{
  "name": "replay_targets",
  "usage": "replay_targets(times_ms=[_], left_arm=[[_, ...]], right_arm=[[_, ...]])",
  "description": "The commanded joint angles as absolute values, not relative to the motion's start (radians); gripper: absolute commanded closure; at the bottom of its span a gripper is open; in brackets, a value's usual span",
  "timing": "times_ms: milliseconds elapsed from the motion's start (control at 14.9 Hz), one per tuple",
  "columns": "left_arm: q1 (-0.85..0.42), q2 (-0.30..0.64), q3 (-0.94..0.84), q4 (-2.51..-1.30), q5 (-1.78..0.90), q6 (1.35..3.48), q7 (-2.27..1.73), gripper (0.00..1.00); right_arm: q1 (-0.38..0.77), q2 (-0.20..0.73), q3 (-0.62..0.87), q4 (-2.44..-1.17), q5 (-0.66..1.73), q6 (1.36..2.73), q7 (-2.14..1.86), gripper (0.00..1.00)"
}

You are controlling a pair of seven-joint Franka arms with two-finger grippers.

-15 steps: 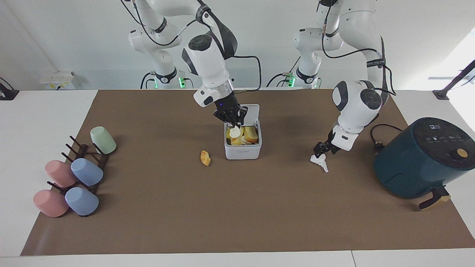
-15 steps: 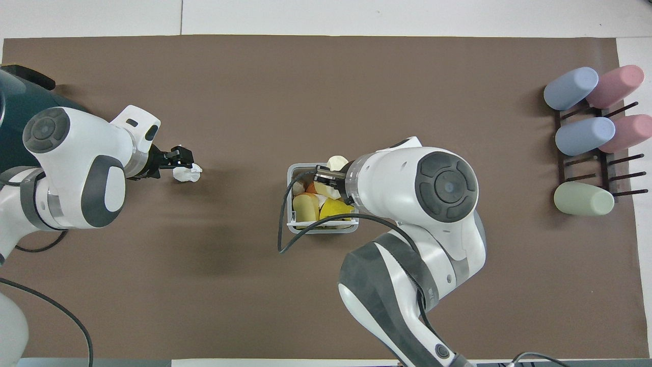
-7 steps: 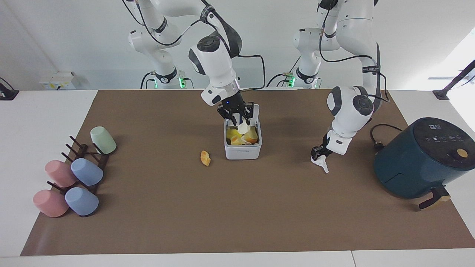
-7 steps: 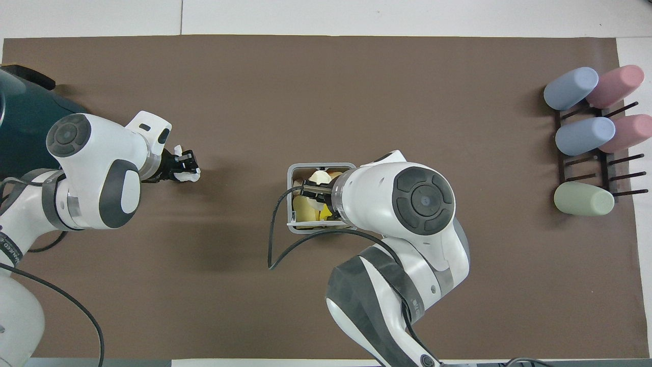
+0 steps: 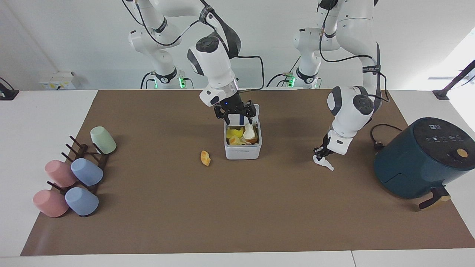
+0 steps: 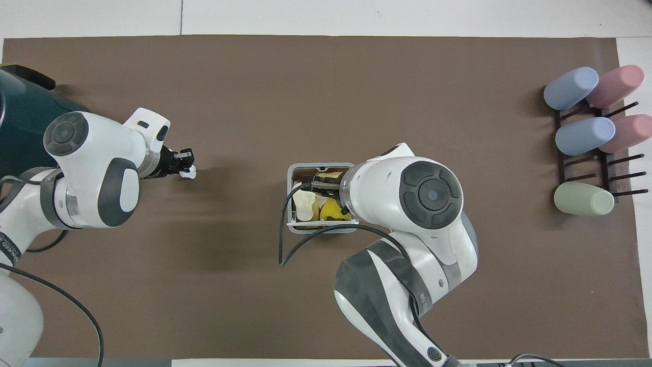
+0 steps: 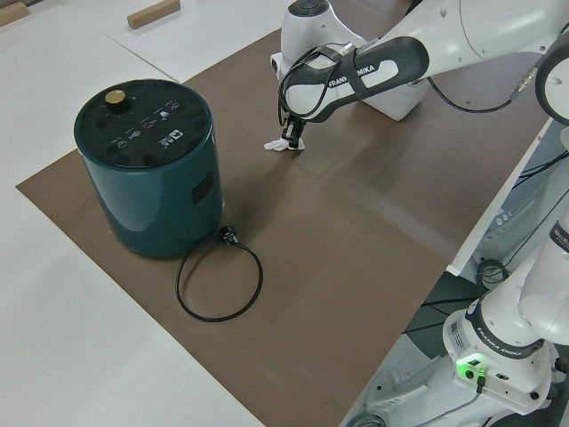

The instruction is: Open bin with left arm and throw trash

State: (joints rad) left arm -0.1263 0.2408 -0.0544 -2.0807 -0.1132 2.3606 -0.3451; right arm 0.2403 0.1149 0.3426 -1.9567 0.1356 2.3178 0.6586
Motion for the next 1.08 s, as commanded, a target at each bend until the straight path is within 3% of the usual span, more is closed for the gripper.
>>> replay_targets(times_ms=[0,337,875,942,1010], left_arm=[[-0.133,0.235,-0.051,-2.002,-0.124,2.309,-0.341,1.00],[-0.201,0.238,-0.058,-1.665,-0.227,1.971,-0.411,1.00],[-0.483,0.224,-0.069,-1.697,-0.293,2.092,-0.644,1.00],[-0.511,0.224,-0.068,-1.713,-0.295,2.101,-0.643,1.00],[-0.531,0.224,-0.067,-1.739,-0.293,2.130,-0.644,1.00]], right_arm=[[0.151,0.141,0.347,-1.953,0.089,2.312,0.470,0.00],[0.060,0.172,0.348,-2.006,0.037,2.350,0.180,0.00],[0.026,0.265,0.348,-2.186,0.037,2.623,-0.192,0.00],[0.026,0.265,0.348,-2.207,0.037,2.649,-0.199,0.11],[0.028,0.264,0.348,-2.213,0.037,2.651,-0.199,0.57]])
